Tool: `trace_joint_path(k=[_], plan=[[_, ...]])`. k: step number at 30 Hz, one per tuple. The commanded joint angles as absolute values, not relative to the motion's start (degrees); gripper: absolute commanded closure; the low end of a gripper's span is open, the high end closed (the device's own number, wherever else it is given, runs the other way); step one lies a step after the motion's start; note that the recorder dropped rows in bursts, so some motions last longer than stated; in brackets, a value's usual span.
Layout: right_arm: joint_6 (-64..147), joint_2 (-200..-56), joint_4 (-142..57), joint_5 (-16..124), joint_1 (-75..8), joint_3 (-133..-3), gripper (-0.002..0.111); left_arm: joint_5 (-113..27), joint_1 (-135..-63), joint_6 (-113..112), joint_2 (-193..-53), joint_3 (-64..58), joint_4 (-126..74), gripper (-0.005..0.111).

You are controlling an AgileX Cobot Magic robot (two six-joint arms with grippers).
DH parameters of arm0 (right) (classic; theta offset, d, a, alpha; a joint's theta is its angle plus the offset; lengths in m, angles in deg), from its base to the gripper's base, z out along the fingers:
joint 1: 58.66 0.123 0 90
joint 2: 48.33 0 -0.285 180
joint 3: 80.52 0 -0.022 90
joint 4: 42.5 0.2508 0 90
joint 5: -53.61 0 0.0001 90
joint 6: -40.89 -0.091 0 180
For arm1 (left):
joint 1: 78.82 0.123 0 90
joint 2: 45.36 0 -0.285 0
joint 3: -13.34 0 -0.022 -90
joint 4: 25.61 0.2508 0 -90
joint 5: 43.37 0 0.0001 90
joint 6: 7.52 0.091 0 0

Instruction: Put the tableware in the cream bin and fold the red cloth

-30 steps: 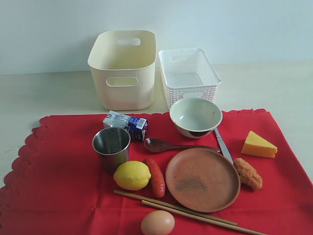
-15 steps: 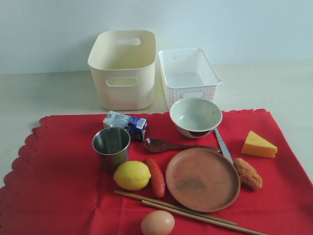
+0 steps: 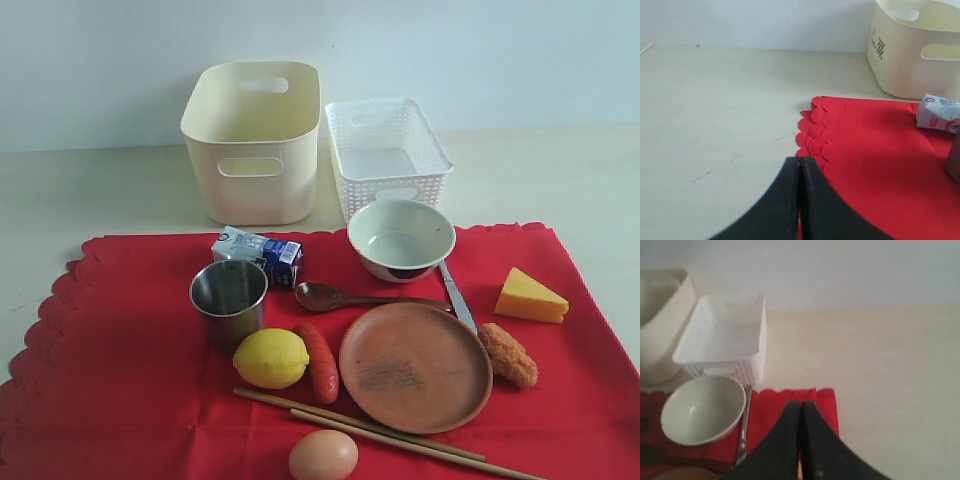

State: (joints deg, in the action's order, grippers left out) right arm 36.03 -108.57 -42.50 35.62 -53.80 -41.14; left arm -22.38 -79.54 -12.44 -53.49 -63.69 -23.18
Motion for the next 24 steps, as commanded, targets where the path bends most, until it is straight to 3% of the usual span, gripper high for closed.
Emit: trace_joint_path(k=[1, 13, 24], plan=[[38.27, -116.79, -41.75, 30.85, -53.98, -44.76, 0.108, -23.11, -79.36, -12.27, -53.15, -63.88, -23.35, 0.107], [56.66, -132.51, -25.46, 22.96, -53.98, -51.96, 0.108, -23.11, -79.36, -12.27, -53.15, -63.88, -23.35, 0.107], [60.25, -145.81, -21.84, 15.98, -53.98, -60.92, 0.074, -23.11, -79.36, -12.27, -53.15, -63.88, -23.35, 0.107]])
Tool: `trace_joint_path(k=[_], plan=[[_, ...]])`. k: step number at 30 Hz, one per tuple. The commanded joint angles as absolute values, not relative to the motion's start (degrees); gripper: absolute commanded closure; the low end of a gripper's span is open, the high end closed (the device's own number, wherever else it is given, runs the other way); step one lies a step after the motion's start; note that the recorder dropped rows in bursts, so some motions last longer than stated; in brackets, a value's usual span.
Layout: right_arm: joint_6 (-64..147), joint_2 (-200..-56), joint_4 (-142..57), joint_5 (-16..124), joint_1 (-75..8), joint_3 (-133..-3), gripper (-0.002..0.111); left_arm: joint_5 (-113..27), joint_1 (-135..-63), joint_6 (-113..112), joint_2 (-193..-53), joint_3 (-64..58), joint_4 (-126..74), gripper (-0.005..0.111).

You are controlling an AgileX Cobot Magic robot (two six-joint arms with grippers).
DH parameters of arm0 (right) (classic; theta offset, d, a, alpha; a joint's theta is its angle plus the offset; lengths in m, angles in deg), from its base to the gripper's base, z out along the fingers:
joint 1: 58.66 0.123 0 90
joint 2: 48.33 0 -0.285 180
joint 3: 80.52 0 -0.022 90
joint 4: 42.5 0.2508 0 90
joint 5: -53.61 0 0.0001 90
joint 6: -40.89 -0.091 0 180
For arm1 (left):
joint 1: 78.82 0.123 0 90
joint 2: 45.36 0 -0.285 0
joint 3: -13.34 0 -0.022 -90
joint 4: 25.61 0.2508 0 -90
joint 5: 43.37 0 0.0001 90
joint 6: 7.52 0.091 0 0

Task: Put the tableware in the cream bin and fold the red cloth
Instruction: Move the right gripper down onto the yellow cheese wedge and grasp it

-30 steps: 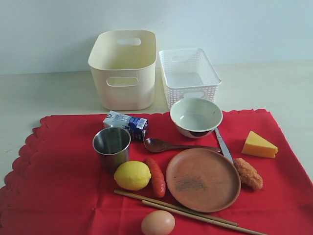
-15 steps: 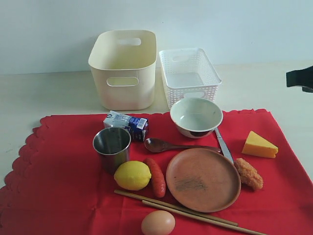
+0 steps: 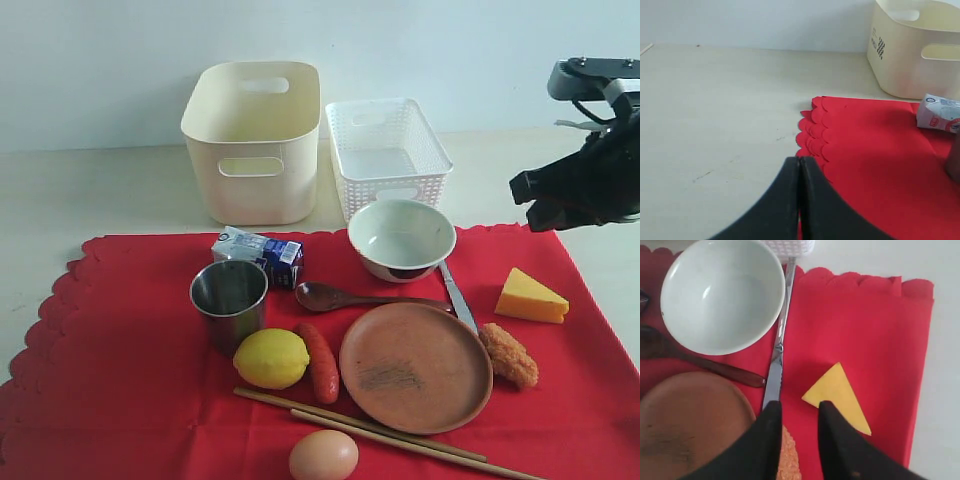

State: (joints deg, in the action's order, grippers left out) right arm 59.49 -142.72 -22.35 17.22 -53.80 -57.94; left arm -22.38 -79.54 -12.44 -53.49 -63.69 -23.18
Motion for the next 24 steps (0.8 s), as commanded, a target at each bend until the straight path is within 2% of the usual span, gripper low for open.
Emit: trace_joint_path(k=[1, 12, 18, 24], plan=[[60.25, -146.62, -21.84, 15.54, -53.98, -61.76, 0.072, -23.11, -79.36, -12.27, -53.15, -63.88, -23.35, 0.107], [63.99, -154.54, -24.15, 10.22, -53.98, -66.69, 0.067, -23.11, -79.36, -12.27, -53.15, -63.88, -23.35, 0.107], [66.73, -159.32, -32.20, 11.07, -53.98, -66.69, 0.051, -23.11, -79.36, -12.27, -53.15, -63.88, -23.35, 0.107], [81.00, -162.56, -32.09, 11.71, -53.98, -66.69, 0.049, -23.11, -79.36, -12.27, -53.15, -63.88, -23.35, 0.107]])
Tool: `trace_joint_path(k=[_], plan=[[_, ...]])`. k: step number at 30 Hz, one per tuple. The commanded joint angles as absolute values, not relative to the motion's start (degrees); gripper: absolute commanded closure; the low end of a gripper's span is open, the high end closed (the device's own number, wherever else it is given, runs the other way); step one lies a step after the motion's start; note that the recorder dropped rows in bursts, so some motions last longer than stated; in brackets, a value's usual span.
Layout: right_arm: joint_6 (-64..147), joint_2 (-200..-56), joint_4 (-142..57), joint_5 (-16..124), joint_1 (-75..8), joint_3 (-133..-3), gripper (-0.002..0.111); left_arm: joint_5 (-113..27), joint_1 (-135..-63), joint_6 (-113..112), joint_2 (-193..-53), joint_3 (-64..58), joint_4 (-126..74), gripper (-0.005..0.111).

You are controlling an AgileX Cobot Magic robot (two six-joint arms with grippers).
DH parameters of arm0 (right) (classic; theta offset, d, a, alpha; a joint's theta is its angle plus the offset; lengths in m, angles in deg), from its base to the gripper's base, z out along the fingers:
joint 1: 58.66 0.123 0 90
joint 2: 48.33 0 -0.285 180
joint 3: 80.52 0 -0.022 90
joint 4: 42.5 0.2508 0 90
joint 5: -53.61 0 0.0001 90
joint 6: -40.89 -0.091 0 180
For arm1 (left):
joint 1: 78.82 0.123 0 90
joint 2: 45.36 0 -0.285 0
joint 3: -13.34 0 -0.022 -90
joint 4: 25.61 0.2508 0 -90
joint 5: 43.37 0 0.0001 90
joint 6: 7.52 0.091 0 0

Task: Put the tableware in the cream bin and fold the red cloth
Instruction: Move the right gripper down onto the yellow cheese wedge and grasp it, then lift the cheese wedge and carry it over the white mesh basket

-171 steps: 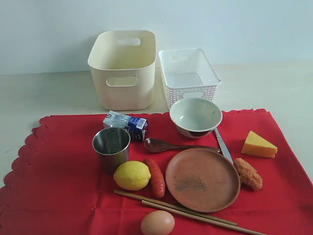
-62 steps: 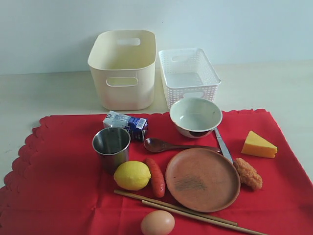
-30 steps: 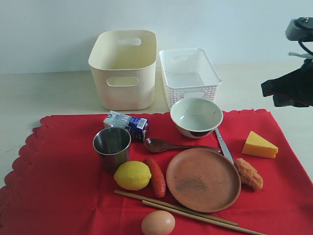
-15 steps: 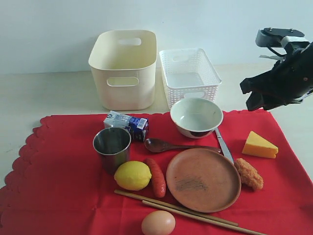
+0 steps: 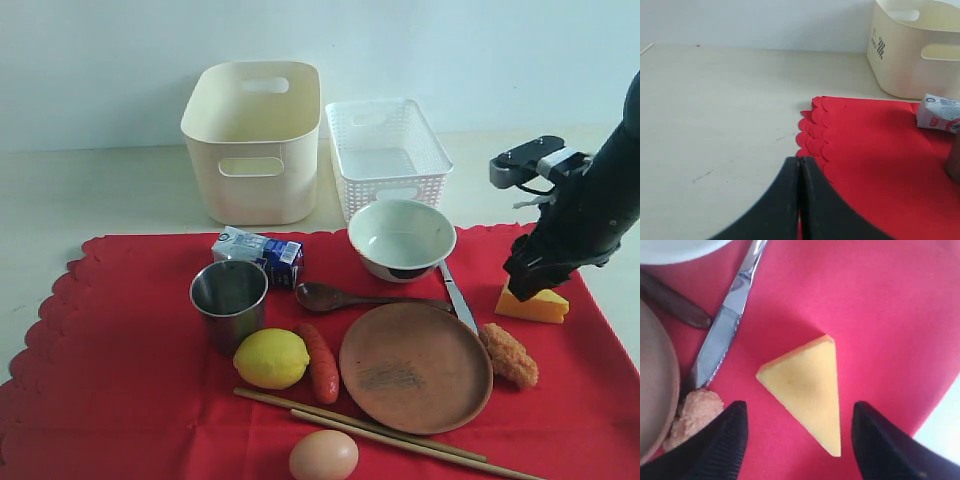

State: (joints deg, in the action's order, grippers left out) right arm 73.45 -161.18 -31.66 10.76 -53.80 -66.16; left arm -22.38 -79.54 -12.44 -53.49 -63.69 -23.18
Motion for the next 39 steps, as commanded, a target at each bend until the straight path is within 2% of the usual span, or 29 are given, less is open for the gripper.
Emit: trace_joint_path(k=[1, 16, 27, 29, 35, 39], plan=[[82.39, -162.88, -32.09, 11.84, -53.98, -66.69, 0.049, -23.11, -79.36, -12.27, -53.15, -63.88, -23.35, 0.107], [89.37, -167.08, -31.88, 17.92, -53.98, -66.69, 0.049, -23.11, -79.36, -12.27, -53.15, -63.88, -23.35, 0.107], [92.15, -170.67, -30.72, 17.32, -53.98, -66.69, 0.053, -23.11, -79.36, -12.27, -53.15, -63.88, -23.35, 0.107], [92.17, -170.81, -30.27, 17.47, -53.98, -67.26, 0.062, -23.11, -79.36, -12.27, -53.15, -63.88, -23.35, 0.107], [90.50, -170.71, -28.85, 14.35, -53.98, -70.35, 0.107, -23.11, -79.36, -12.27, -53.15, -63.88, -23.35, 0.107], [86.92, -170.20, -28.85, 11.48, -53.98, -72.56, 0.108, -23.11, -79.36, -12.27, -53.15, -63.88, -23.35, 0.107]])
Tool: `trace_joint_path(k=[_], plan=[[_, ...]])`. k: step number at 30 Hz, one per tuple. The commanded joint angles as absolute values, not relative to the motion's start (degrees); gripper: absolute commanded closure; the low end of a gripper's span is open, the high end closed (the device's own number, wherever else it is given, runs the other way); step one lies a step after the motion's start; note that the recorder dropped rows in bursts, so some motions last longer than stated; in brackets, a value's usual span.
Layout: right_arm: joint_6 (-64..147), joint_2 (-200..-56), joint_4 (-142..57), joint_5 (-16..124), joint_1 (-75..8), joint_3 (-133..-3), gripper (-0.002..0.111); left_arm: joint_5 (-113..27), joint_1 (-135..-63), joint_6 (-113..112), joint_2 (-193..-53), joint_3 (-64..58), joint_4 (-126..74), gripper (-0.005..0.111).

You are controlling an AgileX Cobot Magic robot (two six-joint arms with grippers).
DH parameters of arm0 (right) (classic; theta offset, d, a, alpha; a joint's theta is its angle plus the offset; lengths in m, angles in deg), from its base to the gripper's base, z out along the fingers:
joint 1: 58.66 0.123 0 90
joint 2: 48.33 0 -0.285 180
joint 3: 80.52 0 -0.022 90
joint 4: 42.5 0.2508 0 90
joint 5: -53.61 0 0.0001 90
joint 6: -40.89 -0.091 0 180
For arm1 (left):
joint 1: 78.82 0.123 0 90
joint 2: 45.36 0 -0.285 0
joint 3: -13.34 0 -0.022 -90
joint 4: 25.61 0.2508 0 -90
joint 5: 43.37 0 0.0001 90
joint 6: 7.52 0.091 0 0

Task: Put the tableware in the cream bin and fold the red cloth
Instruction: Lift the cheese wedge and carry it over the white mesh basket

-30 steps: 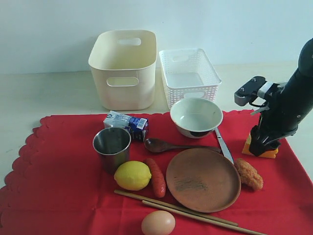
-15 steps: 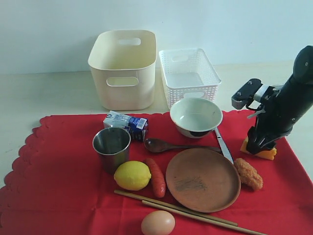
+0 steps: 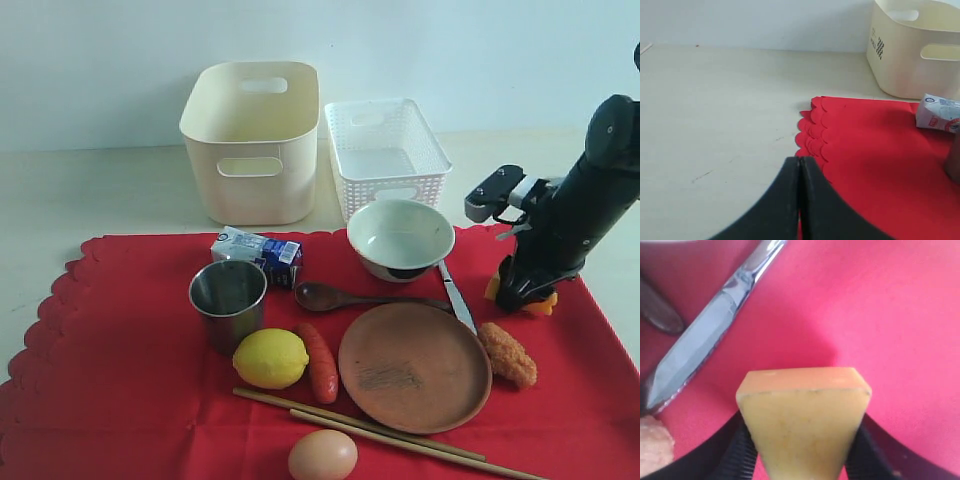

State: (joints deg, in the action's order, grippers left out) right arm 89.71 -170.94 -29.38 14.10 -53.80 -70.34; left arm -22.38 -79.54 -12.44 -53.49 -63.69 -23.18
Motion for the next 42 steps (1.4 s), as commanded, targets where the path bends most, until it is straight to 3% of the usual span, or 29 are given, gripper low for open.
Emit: trace_joint_path(k=[1, 12, 30, 42], plan=[[86.80, -169.77, -28.85, 11.32, -53.98, -72.82, 0.108, -23.11, -79.36, -12.27, -53.15, -63.88, -23.35, 0.107], [86.88, -162.14, -22.43, 12.76, -53.98, -73.07, 0.108, -23.11, -79.36, -12.27, -53.15, -63.88, -23.35, 0.107], [113.62, -158.88, 23.33, 11.75, -53.98, -76.36, 0.108, -23.11, -79.36, -12.27, -53.15, -63.88, -23.35, 0.107], [113.84, -165.11, 24.47, 11.21, -53.98, -87.04, 0.108, -23.11, -79.36, -12.27, -53.15, -63.88, -23.35, 0.107]])
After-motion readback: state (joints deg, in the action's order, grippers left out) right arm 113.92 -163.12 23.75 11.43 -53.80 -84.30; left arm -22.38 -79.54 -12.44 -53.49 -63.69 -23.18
